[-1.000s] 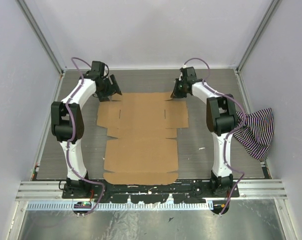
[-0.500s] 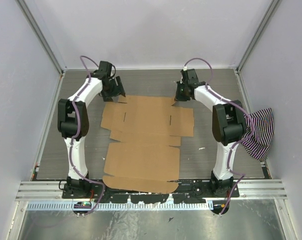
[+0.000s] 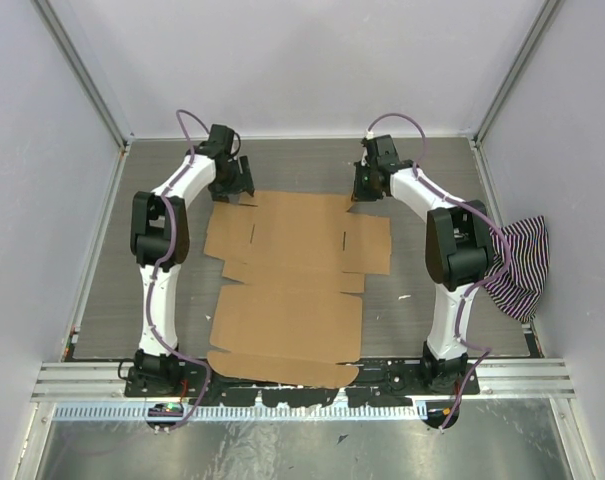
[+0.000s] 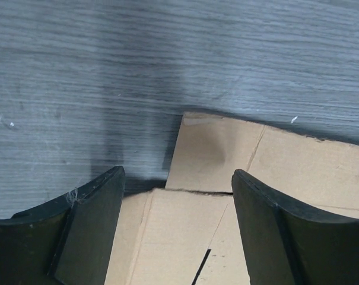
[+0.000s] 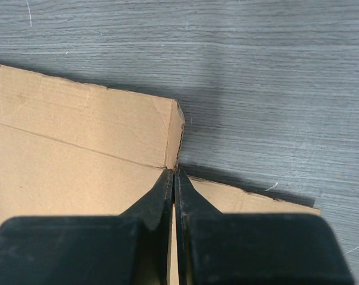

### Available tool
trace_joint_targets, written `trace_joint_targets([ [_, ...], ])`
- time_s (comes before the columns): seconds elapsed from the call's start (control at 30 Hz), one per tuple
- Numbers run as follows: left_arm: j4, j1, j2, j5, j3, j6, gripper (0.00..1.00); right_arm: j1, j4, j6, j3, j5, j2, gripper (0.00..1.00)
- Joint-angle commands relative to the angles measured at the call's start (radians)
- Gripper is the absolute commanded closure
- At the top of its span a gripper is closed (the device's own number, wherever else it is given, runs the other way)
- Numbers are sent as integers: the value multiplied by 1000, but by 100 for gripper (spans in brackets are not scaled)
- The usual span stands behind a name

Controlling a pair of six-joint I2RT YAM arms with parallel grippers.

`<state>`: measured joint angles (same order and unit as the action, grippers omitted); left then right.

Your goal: Fold the paper box

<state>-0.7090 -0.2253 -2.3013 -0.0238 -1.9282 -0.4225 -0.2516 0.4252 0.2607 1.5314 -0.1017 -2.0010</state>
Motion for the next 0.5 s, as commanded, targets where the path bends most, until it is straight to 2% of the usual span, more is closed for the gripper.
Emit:
trace_joint_targets([
  [0.0, 85, 3, 5, -53, 9, 13, 21, -5, -4, -32, 68, -13, 10, 94],
  [0.17, 179, 3, 18, -152, 83, -4, 25, -4, 5, -37, 96, -35, -15, 94],
  [0.47, 187, 8, 30, -181, 119, -27, 35, -4, 23, -44, 142, -37, -39, 94],
])
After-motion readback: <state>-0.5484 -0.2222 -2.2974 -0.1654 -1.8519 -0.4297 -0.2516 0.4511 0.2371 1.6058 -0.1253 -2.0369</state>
